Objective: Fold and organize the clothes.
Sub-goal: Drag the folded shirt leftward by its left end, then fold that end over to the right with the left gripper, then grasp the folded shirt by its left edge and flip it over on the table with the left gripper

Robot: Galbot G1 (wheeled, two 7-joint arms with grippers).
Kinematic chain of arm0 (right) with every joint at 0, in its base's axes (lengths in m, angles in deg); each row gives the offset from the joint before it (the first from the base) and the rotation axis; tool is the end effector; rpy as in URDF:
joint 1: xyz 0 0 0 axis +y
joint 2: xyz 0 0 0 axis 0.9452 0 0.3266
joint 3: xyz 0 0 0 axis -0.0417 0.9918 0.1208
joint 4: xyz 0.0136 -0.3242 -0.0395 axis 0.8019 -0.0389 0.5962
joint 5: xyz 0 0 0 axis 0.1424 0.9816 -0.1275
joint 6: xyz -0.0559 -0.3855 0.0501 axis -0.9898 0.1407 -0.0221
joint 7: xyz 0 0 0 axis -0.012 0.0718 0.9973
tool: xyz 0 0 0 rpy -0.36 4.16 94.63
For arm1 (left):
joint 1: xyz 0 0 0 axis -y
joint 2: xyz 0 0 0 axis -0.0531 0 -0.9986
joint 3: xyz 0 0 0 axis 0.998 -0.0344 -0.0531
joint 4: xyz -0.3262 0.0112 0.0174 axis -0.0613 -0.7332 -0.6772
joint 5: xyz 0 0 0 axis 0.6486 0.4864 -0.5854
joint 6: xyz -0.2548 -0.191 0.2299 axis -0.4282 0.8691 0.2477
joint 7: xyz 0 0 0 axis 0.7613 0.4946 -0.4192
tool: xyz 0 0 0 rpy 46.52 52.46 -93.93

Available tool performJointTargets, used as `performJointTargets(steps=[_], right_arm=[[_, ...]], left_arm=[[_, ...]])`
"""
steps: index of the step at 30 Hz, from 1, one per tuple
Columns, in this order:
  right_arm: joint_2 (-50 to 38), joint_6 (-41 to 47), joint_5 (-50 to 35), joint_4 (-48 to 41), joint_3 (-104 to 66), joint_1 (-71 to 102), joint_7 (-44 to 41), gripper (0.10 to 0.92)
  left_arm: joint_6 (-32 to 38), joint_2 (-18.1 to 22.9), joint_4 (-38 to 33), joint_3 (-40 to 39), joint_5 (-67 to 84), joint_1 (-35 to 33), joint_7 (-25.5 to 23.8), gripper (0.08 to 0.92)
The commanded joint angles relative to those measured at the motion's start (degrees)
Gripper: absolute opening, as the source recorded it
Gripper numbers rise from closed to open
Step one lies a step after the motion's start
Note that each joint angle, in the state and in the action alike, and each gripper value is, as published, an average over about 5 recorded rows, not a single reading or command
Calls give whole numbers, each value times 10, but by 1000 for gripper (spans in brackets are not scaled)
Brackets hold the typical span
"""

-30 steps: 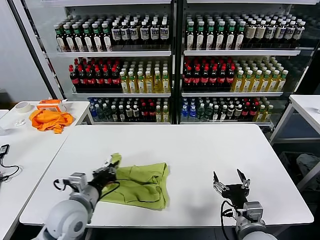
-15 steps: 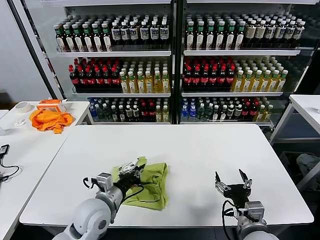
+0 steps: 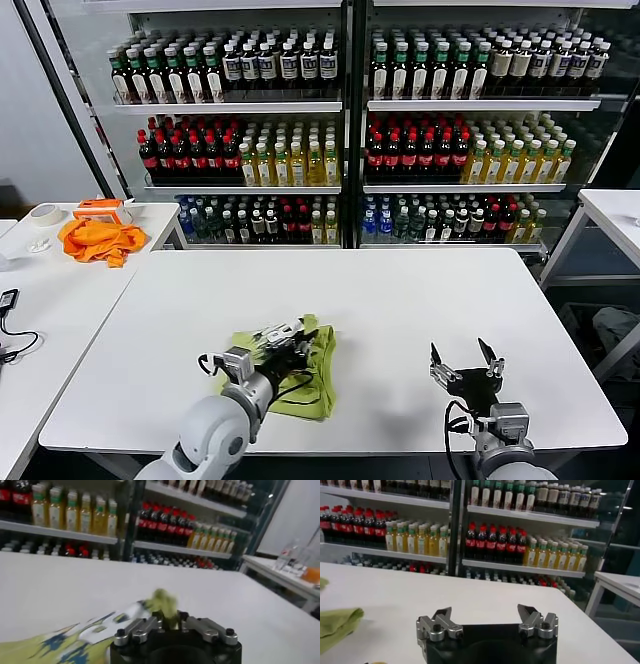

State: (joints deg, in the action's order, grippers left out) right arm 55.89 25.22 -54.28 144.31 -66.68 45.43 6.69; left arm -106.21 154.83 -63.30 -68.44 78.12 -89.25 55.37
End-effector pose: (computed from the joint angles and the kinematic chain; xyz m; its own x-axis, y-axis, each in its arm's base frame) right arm 0.2383 -0.0144 -0.2265 -0.9661 0.0213 0.2573 -0.0145 0.9906 -0.1363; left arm 0.3192 -0.0739 -0.2411 -0.8073 0.4715 0.3550 0.3958 0.8787 -0.2670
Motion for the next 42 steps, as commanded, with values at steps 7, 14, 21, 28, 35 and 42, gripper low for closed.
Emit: performJointTargets(steps=[7,14,21,28,35,42], right_arm=[[2,-2,1,-9,17,-11,-4,823],[-2,-3,1,-9,17,-11,-7,823],[-4,-3,1,-9,15,-10,-8,823],[-5,-3,1,-7,9,-7,-8,823],[-3,-3,2,-10,11,-9,-8,823],[-5,-3,2,-9,10,-9,-8,823]], left_arm=[[81,-76,-53,74,-33,-45,6,490],[7,-123,-16,143,-26,-106,69,672],[0,-97,3,129,-40,-119,91,816],[-1,-87,19,121,-49,-114,97,823],[0,-85,33,116,-50,-106,91,823],[1,-79,37,106,-57,-117,79,689]])
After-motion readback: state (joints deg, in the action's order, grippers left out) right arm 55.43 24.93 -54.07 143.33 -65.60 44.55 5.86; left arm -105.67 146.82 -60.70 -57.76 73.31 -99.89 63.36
